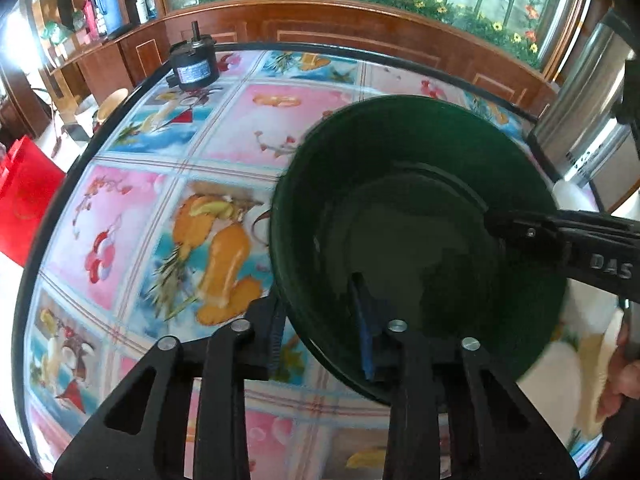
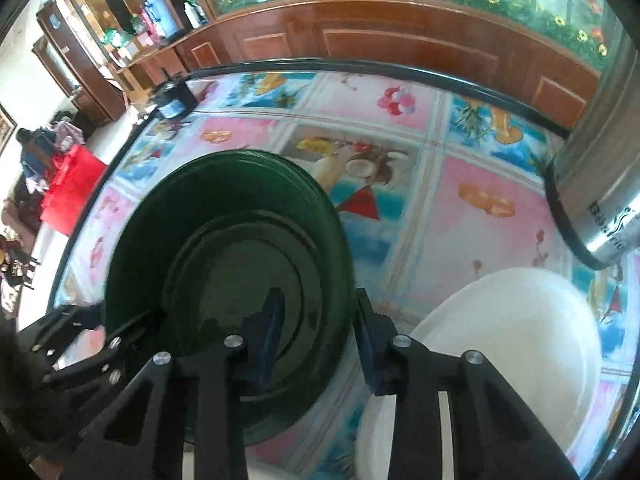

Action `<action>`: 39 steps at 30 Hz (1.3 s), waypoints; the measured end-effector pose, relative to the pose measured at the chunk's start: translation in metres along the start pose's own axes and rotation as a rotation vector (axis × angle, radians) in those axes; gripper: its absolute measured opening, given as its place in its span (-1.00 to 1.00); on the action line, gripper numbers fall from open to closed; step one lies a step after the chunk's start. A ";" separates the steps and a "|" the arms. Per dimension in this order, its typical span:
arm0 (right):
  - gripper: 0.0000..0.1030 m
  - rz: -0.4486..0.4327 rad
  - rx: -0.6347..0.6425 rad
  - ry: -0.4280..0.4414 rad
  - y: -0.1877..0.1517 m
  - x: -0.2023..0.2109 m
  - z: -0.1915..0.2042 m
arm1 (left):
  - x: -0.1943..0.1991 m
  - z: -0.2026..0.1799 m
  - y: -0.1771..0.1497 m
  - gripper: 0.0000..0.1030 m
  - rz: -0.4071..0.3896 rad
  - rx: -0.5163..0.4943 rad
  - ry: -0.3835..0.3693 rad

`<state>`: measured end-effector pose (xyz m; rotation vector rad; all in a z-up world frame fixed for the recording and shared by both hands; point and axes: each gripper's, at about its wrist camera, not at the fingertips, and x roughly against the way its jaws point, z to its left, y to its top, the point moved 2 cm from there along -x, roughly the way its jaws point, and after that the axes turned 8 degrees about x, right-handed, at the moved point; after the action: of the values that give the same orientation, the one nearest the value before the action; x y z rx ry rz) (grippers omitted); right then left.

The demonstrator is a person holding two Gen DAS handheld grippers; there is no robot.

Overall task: Organize plates and bowls
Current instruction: 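Grasp the rim of the dark green basin with both tools, then lift the green basin with both tools and carry it toward the red plates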

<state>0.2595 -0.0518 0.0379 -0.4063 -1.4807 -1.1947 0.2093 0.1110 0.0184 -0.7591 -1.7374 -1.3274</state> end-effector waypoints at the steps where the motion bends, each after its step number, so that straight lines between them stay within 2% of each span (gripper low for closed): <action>1: -0.33 0.000 0.000 0.004 -0.001 0.000 0.003 | 0.001 0.002 -0.001 -0.48 0.001 -0.003 0.002; 6: -0.33 0.019 0.024 0.002 -0.009 -0.002 0.025 | 0.009 0.024 -0.004 -0.57 0.004 0.025 0.005; 15: -0.29 0.014 0.113 -0.023 -0.023 0.014 0.080 | 0.045 0.064 -0.028 -0.59 0.004 0.036 0.016; 21: -0.29 0.041 0.130 -0.014 -0.045 0.019 0.113 | 0.073 0.090 -0.054 -0.59 0.012 0.046 -0.004; 26: -0.28 0.053 0.141 -0.039 -0.066 0.025 0.139 | 0.093 0.103 -0.073 -0.59 0.007 0.044 -0.013; 39: -0.28 0.035 0.166 -0.060 -0.117 0.058 0.184 | 0.140 0.126 -0.117 -0.59 -0.022 0.039 -0.067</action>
<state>0.0516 0.0309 0.0648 -0.3562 -1.6053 -1.0311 0.0123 0.1994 0.0679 -0.7721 -1.8246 -1.2921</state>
